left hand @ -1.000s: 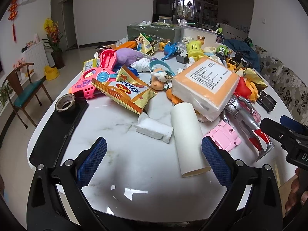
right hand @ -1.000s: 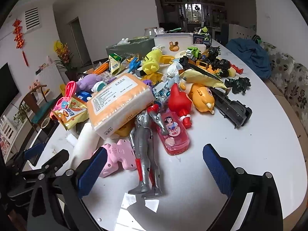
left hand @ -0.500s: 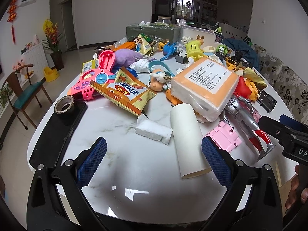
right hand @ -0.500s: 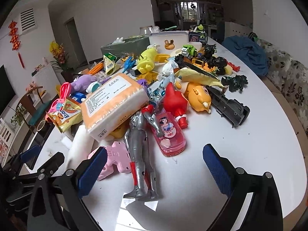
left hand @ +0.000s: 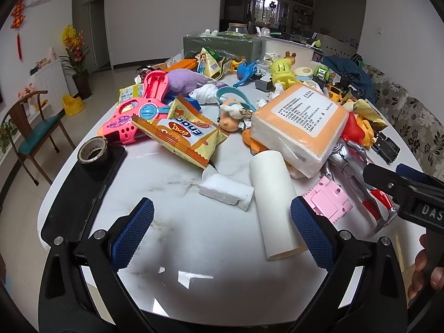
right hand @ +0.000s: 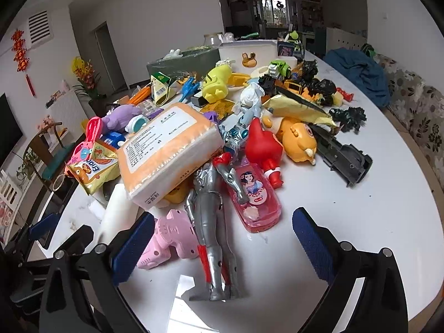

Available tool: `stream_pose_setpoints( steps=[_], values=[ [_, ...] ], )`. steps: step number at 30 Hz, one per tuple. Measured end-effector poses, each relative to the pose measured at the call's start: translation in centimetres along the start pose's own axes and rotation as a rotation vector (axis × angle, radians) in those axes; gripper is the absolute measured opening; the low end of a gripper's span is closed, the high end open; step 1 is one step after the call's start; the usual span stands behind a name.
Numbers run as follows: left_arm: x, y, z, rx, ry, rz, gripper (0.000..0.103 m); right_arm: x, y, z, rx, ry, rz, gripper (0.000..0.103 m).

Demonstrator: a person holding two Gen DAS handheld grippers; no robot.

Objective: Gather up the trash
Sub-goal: 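Grasp the silver action figure with the right tool, then grasp the white paper roll with the left tool while the right lifts the figure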

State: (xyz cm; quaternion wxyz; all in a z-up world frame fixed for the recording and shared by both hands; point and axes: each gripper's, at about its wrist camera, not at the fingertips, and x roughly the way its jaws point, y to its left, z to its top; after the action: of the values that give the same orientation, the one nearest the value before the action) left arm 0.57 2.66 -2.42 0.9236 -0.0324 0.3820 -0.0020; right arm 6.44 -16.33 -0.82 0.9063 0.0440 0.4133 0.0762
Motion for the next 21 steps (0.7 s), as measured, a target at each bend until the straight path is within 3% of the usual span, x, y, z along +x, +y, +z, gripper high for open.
stream_pose_setpoints(
  steps=[7, 9, 13, 14, 17, 18, 19, 21],
  values=[
    [0.4, 0.6, 0.1, -0.004, 0.005, -0.015, 0.096, 3.4, 0.1, 0.8, 0.023, 0.088, -0.004, 0.099],
    [0.8, 1.0, 0.1, -0.01, 0.009, -0.021, 0.096, 4.2, 0.3, 1.4, 0.006, 0.092, -0.017, 0.099],
    [1.3, 1.7, 0.0, -0.027, 0.02, -0.035, 0.096, 7.0, 0.1, 1.7, -0.029, 0.204, -0.042, 0.098],
    [1.3, 1.8, 0.0, -0.033, 0.021, -0.039, 0.096, 7.1, -0.1, 1.8, -0.043, 0.188, -0.039, 0.099],
    [1.4, 2.1, -0.1, -0.058, 0.018, -0.068, 0.096, 7.9, -0.1, 2.8, -0.087, 0.183, 0.007, 0.09],
    [1.6, 2.1, -0.2, -0.063, 0.02, -0.077, 0.096, 7.9, 0.2, 2.9, -0.126, 0.18, -0.002, 0.067],
    [1.6, 2.0, -0.1, -0.061, 0.021, -0.079, 0.096, 7.7, 0.7, 3.1, -0.194, 0.175, -0.014, 0.028],
    [1.4, 1.6, -0.1, -0.037, 0.022, -0.072, 0.096, 7.4, 0.3, 3.1, -0.184, 0.215, 0.039, 0.018]
  ],
)
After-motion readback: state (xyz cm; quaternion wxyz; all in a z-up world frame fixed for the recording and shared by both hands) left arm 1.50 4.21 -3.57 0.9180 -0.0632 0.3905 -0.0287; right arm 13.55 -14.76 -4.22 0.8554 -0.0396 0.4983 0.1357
